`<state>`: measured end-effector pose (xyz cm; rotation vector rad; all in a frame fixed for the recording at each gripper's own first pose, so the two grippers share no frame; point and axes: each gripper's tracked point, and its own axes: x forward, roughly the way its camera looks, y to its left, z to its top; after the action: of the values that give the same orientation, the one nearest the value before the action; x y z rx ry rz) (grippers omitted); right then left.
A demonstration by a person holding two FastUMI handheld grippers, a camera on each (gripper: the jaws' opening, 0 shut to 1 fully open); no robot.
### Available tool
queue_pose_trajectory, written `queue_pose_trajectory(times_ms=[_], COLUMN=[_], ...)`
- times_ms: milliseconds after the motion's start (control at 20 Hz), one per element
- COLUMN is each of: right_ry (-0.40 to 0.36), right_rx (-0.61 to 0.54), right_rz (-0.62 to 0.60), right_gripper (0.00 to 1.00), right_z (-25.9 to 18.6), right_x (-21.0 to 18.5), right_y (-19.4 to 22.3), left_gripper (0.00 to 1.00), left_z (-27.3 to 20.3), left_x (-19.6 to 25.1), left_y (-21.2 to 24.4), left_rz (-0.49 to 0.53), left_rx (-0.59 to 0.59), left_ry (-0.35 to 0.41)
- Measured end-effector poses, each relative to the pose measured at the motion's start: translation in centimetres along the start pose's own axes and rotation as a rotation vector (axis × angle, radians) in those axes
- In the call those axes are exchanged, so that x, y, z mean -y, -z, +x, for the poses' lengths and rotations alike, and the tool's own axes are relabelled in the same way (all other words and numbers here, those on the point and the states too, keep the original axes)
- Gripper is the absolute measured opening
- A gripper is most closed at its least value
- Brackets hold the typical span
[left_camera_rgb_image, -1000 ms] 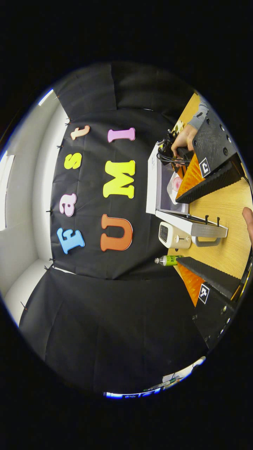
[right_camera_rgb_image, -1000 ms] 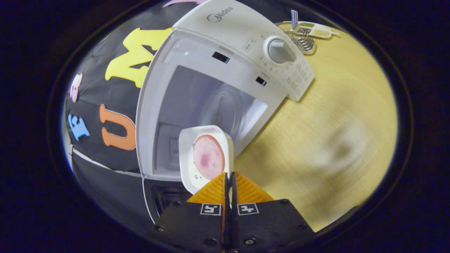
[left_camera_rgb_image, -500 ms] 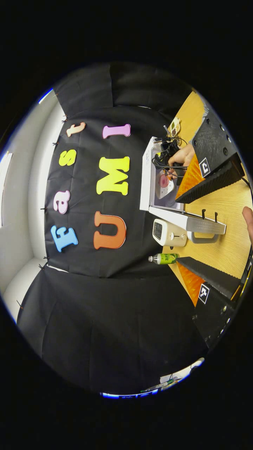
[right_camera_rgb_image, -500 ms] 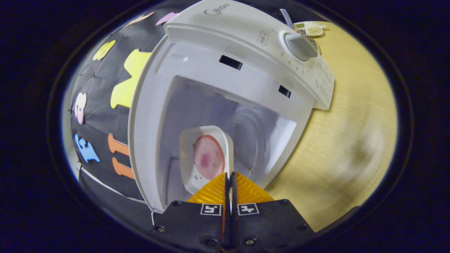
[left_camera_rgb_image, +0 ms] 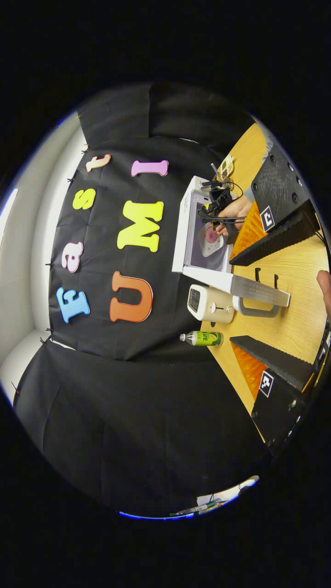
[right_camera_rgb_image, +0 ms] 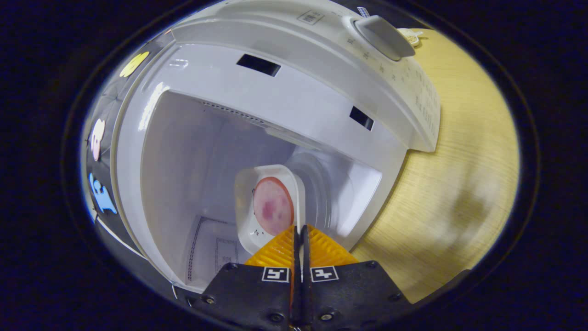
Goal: Open the microwave oven with the left hand, put the food in, and close the microwave oven.
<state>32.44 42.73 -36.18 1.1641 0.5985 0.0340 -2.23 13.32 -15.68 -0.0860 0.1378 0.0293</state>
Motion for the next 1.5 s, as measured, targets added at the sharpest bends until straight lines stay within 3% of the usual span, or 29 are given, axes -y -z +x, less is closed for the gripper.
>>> queue_pose_trajectory(times_ms=[600,750,800,850,900,950,1000,1100,1150,1200,1300,1350,1400,1500], right_ry=[-0.057,-0.069,-0.076,-0.095,-0.115,-0.126,-0.136,-0.138,-0.147,-0.161,-0.2,-0.218,-0.237,-0.266], right_rx=[0.002,0.017,0.019,0.013,-0.002,-0.013,-0.01,0.028,0.05,0.067,0.089,0.089,0.091,0.092], right_rz=[-0.059,-0.144,-0.184,-0.22,-0.254,-0.292,-0.325,-0.42,-0.473,-0.522,-0.588,-0.619,-0.65,-0.724], right_gripper=[0.12,0.23,0.12,0.3,0.22,0.28,0.43,0.45,0.38,0.48,1.0,0.89,1.0,1.0], right_z=[0.4,-0.4,-1.0,-1.4,-1.9,-2.8,-3.4,-5.0,-5.9,-6.9,-9.9,-11.1,-12.5,-15.6], right_x=[-0.4,-0.8,-0.9,-1.5,-1.8,-2.0,-1.9,-1.9,-2.1,-2.2,-3.1,-3.5,-3.8,-4.3], right_y=[-0.3,-0.7,-0.8,-0.6,-0.3,-0.1,-0.2,-0.9,-1.3,-1.5,-1.9,-2.0,-2.2,-2.8], left_gripper=[0.93,0.93,0.94,0.94,0.94,0.94,0.94,0.93,0.93,0.93,0.94,0.94,0.94,0.93], left_z=[-0.2,-0.4,-0.7,-0.9,-1.2,-1.5,-1.7,-2.3,-2.4,-2.4,-2.7,-2.8,-3.0,-3.1], left_x=[0.3,0.1,0.1,0.3,0.3,0.2,0.0,-0.1,-0.3,-0.6,-1.2,-1.5,-1.8,-2.9], left_y=[1.1,1.2,1.1,1.0,0.8,0.5,0.2,0.2,0.2,0.4,0.2,-0.1,-0.4,-1.1], left_rz=[-0.011,-0.008,-0.008,-0.008,-0.009,-0.01,-0.008,-0.011,-0.016,-0.02,-0.02,-0.017,-0.013,0.004], left_rx=[-0.023,-0.03,-0.029,-0.026,-0.019,-0.003,0.014,0.022,0.021,0.015,0.017,0.024,0.032,0.053], left_ry=[0.003,-0.009,-0.008,-0.007,-0.008,-0.014,-0.015,-0.01,-0.013,-0.023,-0.044,-0.048,-0.053,-0.075])
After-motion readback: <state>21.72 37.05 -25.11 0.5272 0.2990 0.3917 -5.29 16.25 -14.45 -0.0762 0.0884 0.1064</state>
